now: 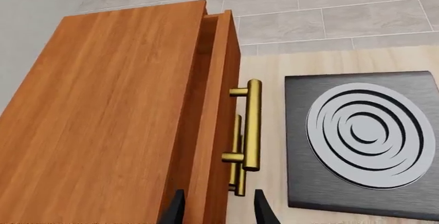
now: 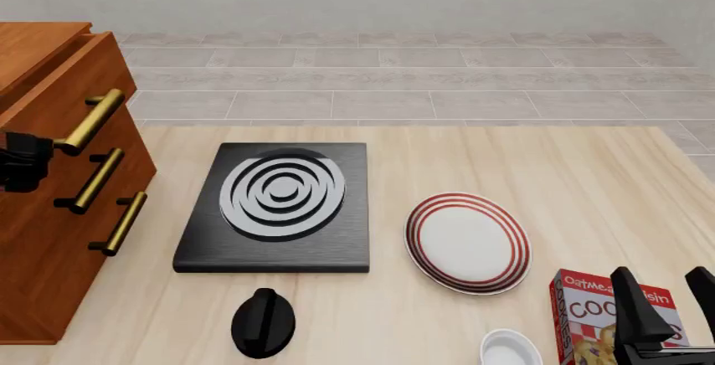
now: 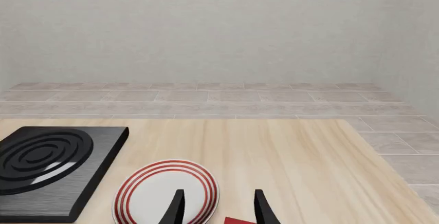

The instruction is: Pick the akita bowl in the top layer of the wooden cabinet and place it on the plate.

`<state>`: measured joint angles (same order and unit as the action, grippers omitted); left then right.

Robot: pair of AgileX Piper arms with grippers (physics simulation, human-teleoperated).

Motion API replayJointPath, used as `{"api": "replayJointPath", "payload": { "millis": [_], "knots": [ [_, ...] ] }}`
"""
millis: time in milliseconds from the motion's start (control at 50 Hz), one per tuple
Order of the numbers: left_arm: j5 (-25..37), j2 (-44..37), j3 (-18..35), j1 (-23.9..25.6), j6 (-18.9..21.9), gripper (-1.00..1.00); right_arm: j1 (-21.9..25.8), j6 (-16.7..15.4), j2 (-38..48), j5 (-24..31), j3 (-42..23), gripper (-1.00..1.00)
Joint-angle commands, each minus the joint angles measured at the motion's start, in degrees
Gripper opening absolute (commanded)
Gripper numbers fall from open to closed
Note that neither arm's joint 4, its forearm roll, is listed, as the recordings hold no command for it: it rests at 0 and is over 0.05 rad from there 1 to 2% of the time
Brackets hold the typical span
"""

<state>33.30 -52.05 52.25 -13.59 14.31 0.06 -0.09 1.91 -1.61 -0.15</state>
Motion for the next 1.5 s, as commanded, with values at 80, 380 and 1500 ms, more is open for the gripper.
{"api": "replayJointPath", "payload": {
  "millis": [80,380,1500],
  "knots": [
    [-0.80,0.08,-1.66,-0.25,0.04,1.00,0.00,-0.01,0.01,0.00,0.00,1.00],
    [-2.27,0.30,-3.91,-1.50,1.25,1.00,0.00,0.00,-0.01,0.01,0.00,1.00],
    [-0.25,-2.46,-2.16,7.85,-6.80,1.00,-0.10,0.01,-1.81,1.64,-0.08,1.00]
  ]
}}
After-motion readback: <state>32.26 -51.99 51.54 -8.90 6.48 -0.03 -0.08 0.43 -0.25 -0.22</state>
